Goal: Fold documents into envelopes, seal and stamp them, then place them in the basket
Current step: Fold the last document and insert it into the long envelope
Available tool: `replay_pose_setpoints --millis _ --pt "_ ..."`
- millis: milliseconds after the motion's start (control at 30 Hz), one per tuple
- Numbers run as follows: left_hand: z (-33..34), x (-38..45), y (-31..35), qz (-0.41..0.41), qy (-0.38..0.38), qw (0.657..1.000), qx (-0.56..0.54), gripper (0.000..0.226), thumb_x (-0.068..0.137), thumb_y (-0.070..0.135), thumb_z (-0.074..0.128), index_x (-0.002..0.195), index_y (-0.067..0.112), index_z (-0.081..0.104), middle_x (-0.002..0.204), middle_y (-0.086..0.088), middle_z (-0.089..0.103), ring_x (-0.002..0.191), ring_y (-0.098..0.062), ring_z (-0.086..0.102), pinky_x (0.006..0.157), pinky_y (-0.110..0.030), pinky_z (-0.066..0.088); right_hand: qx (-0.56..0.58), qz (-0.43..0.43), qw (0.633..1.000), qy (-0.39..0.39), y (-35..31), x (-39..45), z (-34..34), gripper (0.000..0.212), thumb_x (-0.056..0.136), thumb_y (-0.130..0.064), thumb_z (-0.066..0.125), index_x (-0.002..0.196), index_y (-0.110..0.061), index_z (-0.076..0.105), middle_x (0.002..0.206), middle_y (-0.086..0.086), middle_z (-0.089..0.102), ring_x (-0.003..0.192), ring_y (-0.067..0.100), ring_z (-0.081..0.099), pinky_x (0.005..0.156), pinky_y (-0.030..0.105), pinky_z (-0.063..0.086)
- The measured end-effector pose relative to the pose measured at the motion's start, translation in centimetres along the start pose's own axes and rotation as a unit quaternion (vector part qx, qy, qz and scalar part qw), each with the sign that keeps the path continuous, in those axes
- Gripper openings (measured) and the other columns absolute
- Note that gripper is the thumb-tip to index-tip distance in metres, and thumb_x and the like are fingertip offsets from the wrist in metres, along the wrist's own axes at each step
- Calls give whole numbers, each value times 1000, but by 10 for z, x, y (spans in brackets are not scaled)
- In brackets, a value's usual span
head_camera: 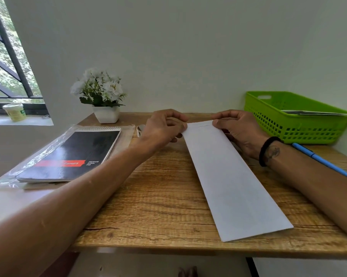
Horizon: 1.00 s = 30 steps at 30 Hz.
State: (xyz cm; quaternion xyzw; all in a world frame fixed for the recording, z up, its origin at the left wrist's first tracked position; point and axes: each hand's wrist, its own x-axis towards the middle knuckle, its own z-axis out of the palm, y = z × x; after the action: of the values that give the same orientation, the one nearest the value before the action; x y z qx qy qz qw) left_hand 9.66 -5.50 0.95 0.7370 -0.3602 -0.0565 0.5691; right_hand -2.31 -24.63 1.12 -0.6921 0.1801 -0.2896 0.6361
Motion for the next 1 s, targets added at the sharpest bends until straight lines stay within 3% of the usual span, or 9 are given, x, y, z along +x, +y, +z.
replay_pose_setpoints --millis 133,200,300,467,600,700,833,933,1000 --pt "4 -4 -6 167 22 955 243 12 94 25 73 105 27 76 106 15 67 94 -4 61 74 -14 50 20 -3 1000 14 -5 1 0 14 84 0 77 97 -6 76 83 8 74 65 14 67 60 25 56" --pt "7 -5 -6 186 16 947 263 15 95 31 71 108 28 77 114 10 60 99 -7 56 82 -19 45 34 -11 999 17 -8 0 1 11 84 -4 79 94 -7 77 79 6 74 63 14 66 62 26 55" --pt "13 -9 1 184 5 953 240 25 102 39 62 113 22 78 104 10 68 89 -4 63 80 -22 50 54 -20 998 8 -15 -5 6 12 87 -16 80 94 -7 76 83 7 76 69 15 70 64 27 56" --pt "19 -7 13 -22 -56 998 -23 67 105 65 37 115 11 75 99 -5 79 83 -15 77 71 -25 63 19 -76 993 -88 -22 -17 14 31 94 -31 74 107 -3 72 102 13 79 97 28 77 85 36 60" --pt "14 0 7 -108 -68 983 -131 70 96 70 42 117 12 75 109 -12 78 104 -29 75 102 -53 56 -181 -186 960 -106 -21 -32 26 30 93 -43 72 112 -20 76 104 -7 79 98 5 74 86 25 59" --pt "11 0 -1 -20 -30 999 14 39 104 45 48 109 20 79 100 -3 79 98 -23 75 87 -42 60 -295 -188 925 -148 -12 -38 32 41 91 -57 67 126 -35 69 120 -20 72 108 -10 64 89 16 50" --pt "5 -2 -4 69 21 975 208 27 105 34 57 106 17 78 87 11 70 79 0 63 61 -6 41 -399 -153 879 -210 0 -38 34 69 88 -78 52 147 -42 50 146 -18 56 128 2 54 108 38 46" --pt "-5 -2 -3 106 41 954 278 26 102 34 62 97 15 80 82 7 71 76 -7 67 61 -9 45 -439 -132 858 -234 1 -40 38 73 89 -80 42 152 -45 38 156 -15 46 136 8 47 109 35 41" --pt "-14 1 0 120 77 939 314 27 99 37 64 98 16 80 88 3 75 83 -14 70 72 -29 58 -461 -125 844 -244 0 -44 40 75 90 -82 37 155 -46 32 162 -14 37 144 11 40 115 40 36"
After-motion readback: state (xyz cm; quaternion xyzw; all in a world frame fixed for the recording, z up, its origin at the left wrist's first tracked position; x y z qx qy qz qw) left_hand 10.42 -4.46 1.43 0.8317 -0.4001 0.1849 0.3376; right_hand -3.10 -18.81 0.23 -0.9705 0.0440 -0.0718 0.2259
